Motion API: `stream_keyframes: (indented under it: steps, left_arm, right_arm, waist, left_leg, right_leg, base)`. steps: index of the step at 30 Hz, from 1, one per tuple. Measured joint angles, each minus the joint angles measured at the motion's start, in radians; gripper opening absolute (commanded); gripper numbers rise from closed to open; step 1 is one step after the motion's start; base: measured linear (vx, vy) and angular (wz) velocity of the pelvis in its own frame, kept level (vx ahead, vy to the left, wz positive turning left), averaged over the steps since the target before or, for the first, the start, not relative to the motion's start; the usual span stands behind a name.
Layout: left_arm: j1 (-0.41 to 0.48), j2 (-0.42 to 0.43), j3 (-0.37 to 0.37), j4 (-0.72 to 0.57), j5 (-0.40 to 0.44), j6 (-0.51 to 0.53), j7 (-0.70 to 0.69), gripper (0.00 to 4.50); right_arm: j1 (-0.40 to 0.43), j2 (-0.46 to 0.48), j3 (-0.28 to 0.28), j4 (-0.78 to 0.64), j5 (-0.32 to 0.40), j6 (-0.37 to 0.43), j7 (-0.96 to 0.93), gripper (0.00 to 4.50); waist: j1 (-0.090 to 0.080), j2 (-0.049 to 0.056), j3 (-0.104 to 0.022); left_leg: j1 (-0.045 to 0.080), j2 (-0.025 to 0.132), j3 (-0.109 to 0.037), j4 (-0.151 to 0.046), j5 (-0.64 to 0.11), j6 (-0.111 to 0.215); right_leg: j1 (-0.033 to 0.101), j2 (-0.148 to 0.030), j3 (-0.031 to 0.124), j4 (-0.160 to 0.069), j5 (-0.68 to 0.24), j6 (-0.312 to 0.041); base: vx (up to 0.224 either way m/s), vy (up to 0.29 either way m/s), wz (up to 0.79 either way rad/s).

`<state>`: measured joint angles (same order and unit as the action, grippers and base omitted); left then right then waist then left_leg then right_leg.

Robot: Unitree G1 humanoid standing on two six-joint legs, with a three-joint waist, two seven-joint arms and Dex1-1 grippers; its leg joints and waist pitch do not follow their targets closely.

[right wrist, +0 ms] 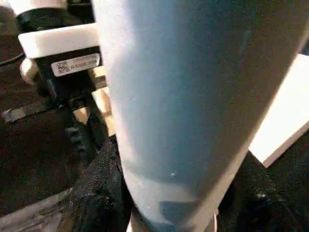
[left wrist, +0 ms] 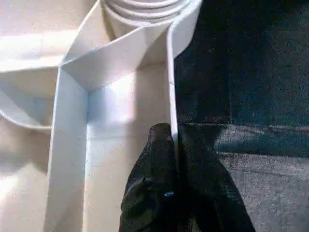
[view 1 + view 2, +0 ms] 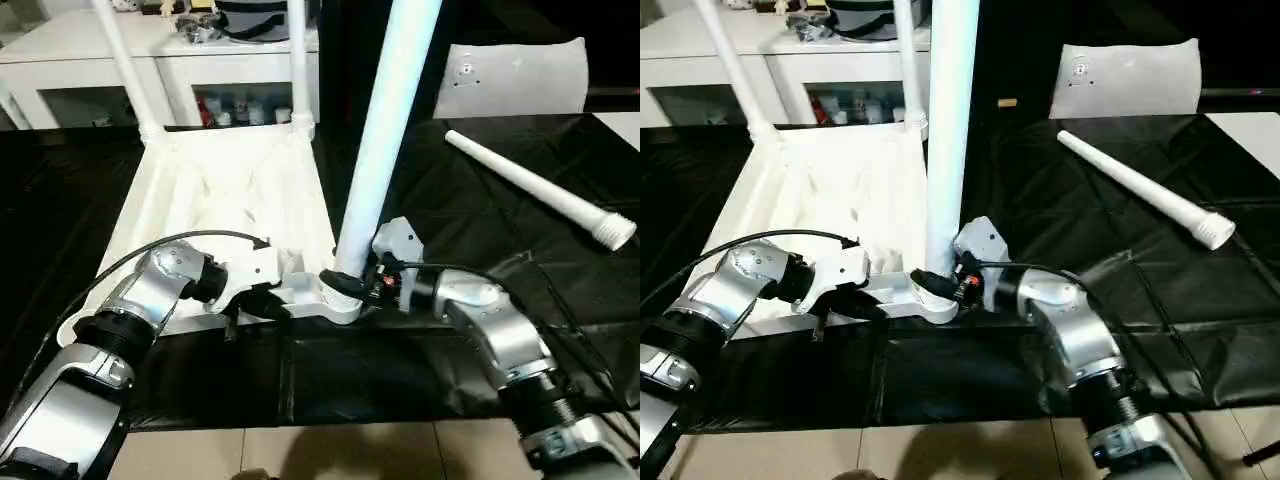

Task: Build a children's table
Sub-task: Rotate leg to tighten

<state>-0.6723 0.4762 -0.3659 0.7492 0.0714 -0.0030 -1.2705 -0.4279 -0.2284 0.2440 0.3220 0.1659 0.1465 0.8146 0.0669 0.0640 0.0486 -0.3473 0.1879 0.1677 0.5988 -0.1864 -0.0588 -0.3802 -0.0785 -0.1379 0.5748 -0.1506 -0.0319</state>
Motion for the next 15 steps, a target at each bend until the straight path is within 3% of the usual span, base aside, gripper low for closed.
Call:
stream_keyframes:
  steps: [3,7,8,11,15]
  left_arm:
    - [0.064,0.003,0.046,-0.108,-0.019,0.131,0.057,0.0]
    - [0.16,-0.047,0.097,-0.298,-0.054,0.328,0.18,0.0]
    - [0.192,-0.073,0.112,-0.369,-0.057,0.394,0.23,0.0]
    - [0.237,-0.14,0.135,-0.48,-0.054,0.517,0.336,0.0]
    - [0.268,-0.238,0.152,-0.584,-0.024,0.66,0.487,0.0]
  right_arm:
    - [-0.012,0.047,-0.015,0.033,-0.005,0.001,-0.077,1.88]
    - [-0.04,0.095,-0.053,0.078,-0.014,0.019,-0.199,1.88]
    - [-0.046,0.112,-0.066,0.09,-0.019,0.023,-0.239,1.88]
    - [-0.073,0.143,-0.088,0.126,-0.03,0.026,-0.311,1.88]
    - [-0.122,0.177,-0.116,0.192,-0.052,0.02,-0.398,1.88]
  waist:
    - [-0.018,0.001,0.001]
    - [-0.051,0.002,0.003]
    - [-0.065,0.0,0.004]
    - [-0.088,-0.007,0.005]
    - [-0.101,-0.011,0.005]
  left_leg:
    - [-0.001,0.0,0.0,0.001,0.0,0.0]
    - [-0.003,0.001,-0.001,0.001,0.0,0.0]
    - [-0.003,0.002,-0.002,0.001,0.0,0.0]
    - [-0.004,0.002,-0.002,0.002,0.0,0.001]
    - [-0.005,0.003,-0.003,0.002,-0.002,-0.001]
  right_leg:
    - [0.0,-0.001,-0.004,-0.002,0.0,0.0]
    - [0.002,-0.012,-0.024,-0.012,0.0,0.0]
    - [0.003,-0.013,-0.028,-0.016,0.0,0.0]
    - [0.002,-0.014,-0.031,-0.017,0.0,0.0]
    - [-0.001,-0.015,-0.033,-0.017,0.0,0.0]
  base:
    - [0.0,0.0,0.0]
    - [0.0,0.0,0.0]
    - [0.0,0.0,0.0]
    - [0.0,0.0,0.0]
    - [0.0,0.0,0.0]
